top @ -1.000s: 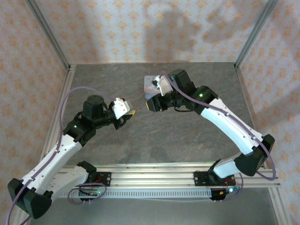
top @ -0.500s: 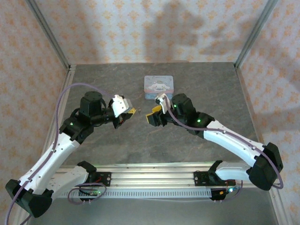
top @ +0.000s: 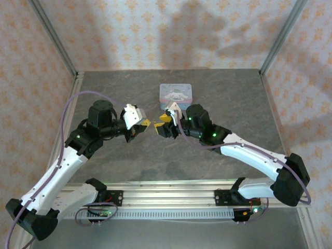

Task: Unlock the padlock with the key

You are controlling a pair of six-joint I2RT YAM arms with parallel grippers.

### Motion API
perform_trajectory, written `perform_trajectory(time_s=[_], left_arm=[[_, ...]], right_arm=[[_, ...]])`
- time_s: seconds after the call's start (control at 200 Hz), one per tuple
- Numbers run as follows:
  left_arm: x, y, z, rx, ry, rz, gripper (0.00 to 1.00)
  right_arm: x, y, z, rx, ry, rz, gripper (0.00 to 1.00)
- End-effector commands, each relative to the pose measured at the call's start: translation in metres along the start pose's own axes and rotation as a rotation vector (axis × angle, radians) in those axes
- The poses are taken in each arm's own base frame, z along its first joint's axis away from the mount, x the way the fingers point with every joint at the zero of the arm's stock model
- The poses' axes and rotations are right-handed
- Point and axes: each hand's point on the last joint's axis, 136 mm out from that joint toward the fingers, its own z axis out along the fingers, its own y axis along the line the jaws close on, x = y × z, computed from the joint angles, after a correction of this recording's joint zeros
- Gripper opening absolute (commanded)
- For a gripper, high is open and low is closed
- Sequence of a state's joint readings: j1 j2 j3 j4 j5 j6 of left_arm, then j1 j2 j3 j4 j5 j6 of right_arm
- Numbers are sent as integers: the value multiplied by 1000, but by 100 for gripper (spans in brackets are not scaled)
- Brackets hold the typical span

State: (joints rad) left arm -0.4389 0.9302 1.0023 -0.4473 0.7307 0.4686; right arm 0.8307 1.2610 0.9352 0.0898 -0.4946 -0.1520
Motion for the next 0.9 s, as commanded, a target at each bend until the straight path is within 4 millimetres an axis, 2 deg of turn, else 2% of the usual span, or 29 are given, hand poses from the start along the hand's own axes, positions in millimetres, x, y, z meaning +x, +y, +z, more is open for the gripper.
perform_trajectory(time_s=[0.0, 0.16, 0.295, 0.5, 0.751, 0.896], left_arm=[[-16, -5, -6, 22, -33, -2, 0], [-18, -5, -7, 22, -37, -5, 0], [-19, -5, -7, 22, -39, -8, 0], [-20, -4, -8, 21, -38, -10, 0], [-14, -3, -6, 12, -24, -19, 0], [-5, -2, -2, 8, -15, -40, 0]], right_arm=[[-16, 11, 2, -47, -60, -58, 47], [-16, 13, 4, -61, -65, -71, 45], [-14, 12, 5, -59, -65, -84, 35], [-15, 13, 5, -62, -77, -94, 25], [-8, 18, -3, -81, -36, -125, 1], [1, 18, -12, -68, 80, -117, 0]])
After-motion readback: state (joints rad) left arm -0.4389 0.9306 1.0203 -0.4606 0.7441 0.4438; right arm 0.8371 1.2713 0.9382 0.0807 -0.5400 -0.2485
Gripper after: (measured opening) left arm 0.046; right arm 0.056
